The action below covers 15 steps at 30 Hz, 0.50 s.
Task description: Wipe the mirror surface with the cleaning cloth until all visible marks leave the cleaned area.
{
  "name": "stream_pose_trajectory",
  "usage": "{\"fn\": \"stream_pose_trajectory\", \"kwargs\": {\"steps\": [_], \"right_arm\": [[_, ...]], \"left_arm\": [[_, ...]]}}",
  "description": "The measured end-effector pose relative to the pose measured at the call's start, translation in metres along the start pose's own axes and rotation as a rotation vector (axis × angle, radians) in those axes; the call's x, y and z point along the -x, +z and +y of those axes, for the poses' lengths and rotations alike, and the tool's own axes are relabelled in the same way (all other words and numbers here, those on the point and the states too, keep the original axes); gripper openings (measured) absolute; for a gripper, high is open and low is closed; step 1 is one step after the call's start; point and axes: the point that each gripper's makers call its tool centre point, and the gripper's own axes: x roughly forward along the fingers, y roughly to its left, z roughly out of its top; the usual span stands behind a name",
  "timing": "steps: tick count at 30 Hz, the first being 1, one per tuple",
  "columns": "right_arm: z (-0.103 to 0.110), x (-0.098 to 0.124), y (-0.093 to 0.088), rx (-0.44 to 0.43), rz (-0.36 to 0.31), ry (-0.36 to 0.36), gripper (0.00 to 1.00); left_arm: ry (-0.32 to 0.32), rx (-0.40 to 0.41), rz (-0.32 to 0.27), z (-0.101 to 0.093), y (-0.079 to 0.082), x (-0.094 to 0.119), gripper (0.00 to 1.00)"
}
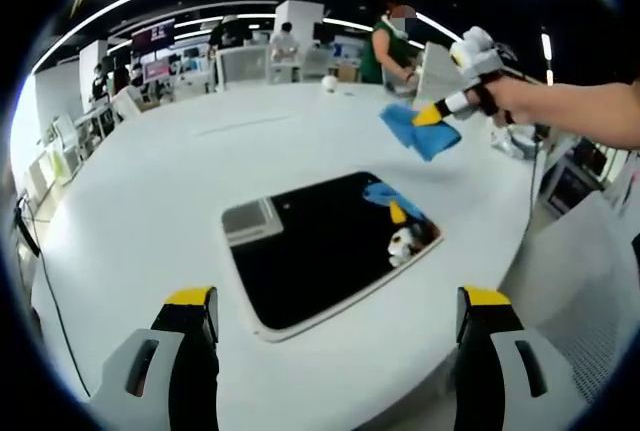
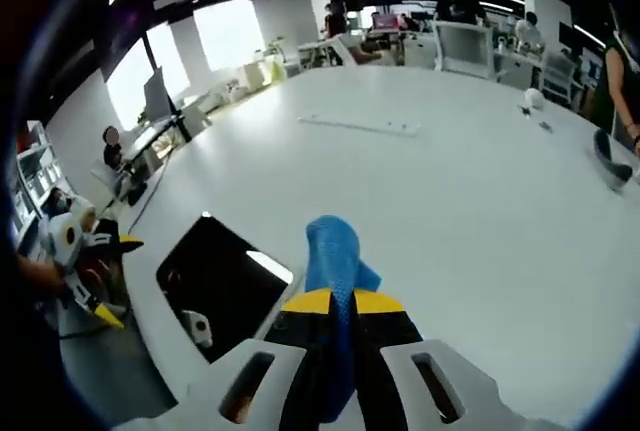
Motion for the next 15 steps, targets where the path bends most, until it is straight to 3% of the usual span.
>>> {"fn": "stream_pose_trajectory", "kwargs": {"steps": [9,15], "right_arm": [[-0.013,-0.014,-0.030,-0.076,0.051,-0.050,0.01],[-0.020,-0.026,-0.055,-0.069,0.101,-0.082,0.01]], "left_arm": [[0.003,-0.004,0.006,0.000,-0.002,0.001,1.00],[0.009,-0.006,0.009,0.001,-0.004,0.002,1.00]]}}
